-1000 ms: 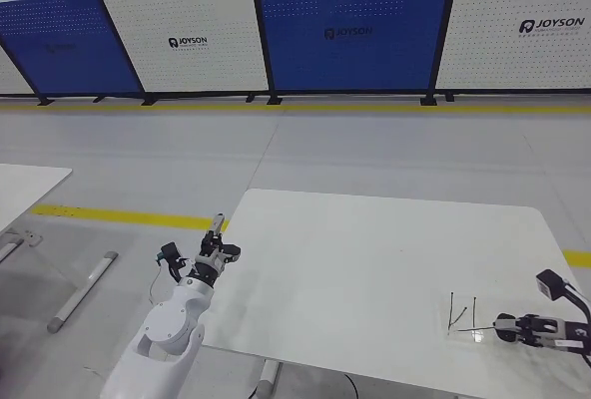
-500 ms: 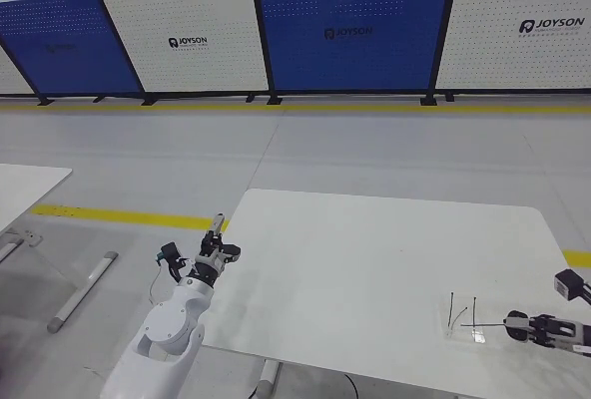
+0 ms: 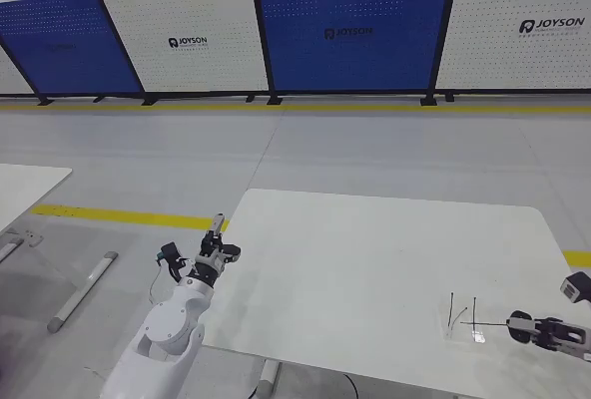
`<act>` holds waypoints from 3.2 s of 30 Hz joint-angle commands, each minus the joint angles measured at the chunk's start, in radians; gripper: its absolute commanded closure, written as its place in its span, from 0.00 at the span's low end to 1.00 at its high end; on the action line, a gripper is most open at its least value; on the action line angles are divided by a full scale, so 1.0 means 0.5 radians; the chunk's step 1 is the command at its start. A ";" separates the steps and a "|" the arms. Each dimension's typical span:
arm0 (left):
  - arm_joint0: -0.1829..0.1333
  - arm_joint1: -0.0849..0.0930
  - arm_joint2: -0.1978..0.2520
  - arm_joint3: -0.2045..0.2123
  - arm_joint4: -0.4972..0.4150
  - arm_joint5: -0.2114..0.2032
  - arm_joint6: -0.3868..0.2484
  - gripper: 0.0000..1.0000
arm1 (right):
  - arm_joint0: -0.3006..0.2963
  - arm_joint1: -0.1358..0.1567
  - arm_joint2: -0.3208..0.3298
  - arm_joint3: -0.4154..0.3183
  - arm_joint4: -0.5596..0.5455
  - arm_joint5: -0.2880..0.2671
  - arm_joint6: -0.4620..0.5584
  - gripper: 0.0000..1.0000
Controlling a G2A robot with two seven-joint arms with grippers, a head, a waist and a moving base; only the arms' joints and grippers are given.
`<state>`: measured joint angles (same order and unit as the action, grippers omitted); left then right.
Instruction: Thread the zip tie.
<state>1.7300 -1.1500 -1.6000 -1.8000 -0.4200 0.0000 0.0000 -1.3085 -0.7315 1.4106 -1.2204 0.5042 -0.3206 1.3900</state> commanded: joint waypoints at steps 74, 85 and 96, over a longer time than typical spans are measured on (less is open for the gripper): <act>-0.360 -0.076 0.973 0.025 0.655 0.034 -0.493 0.00 | 0.060 -0.290 -0.668 -0.580 0.130 0.197 -1.233 1.00; -0.402 -0.093 1.118 0.077 0.385 -0.165 -0.788 0.00 | 0.031 -0.348 -0.802 -0.718 -0.075 0.229 -1.550 1.00; -0.443 -0.094 1.122 0.127 0.296 -0.159 -0.890 0.00 | 0.043 -0.362 -0.836 -0.733 -0.163 0.251 -1.616 1.00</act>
<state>1.5086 -1.1968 -1.0392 -1.7364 -0.2716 -0.0792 -0.4448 -1.2868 -0.9125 0.9925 -1.5867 0.4229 -0.1950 0.5820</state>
